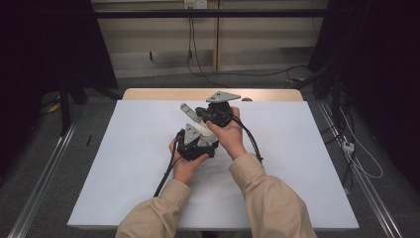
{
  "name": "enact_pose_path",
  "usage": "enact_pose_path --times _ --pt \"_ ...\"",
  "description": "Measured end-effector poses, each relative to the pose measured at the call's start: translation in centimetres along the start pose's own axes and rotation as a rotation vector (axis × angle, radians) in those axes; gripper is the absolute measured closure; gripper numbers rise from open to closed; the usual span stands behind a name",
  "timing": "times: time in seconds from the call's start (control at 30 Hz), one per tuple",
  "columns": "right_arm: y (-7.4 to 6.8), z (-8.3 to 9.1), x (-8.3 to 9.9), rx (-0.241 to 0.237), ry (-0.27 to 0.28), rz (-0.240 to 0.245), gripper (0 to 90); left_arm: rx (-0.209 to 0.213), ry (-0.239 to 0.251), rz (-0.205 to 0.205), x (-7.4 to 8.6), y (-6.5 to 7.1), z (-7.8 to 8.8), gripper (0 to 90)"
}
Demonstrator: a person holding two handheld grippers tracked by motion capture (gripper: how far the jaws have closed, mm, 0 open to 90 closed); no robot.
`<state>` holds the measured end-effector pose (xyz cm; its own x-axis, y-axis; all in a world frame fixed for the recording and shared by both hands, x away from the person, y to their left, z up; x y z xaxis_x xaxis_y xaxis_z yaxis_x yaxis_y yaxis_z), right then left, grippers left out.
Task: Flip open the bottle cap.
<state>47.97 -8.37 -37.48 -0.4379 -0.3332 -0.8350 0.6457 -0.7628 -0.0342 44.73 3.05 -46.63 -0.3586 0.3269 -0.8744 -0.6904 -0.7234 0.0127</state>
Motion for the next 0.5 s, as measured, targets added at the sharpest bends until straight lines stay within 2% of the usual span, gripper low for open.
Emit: enact_pose_path --times 0.07,0.1,0.5 --pt "0.02 0.15 -0.03 0.002 0.003 0.002 87.3 0.002 -0.001 0.012 0.04 -0.06 0.04 8.7" --pt "0.0 0.2 -0.05 0.003 0.005 0.0 87.1 -0.004 -0.005 0.0 0.05 -0.18 0.11 8.7" --pt "-0.38 0.3 -0.13 0.002 0.004 0.0 81.1 -0.006 0.001 0.009 0.25 -0.23 0.49 8.6"
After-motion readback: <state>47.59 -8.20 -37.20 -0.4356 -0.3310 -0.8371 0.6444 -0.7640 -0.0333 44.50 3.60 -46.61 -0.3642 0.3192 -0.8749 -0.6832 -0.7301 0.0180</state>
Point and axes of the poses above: each handheld gripper's, and its own axes: z roughly backward along the jaws, x roughly out of its underside, y roughly to its right, the point moved 2 cm from there along -z, roughly forward along the jaws, and after that the axes turned 9 degrees about -y, right-handed, at the moved point
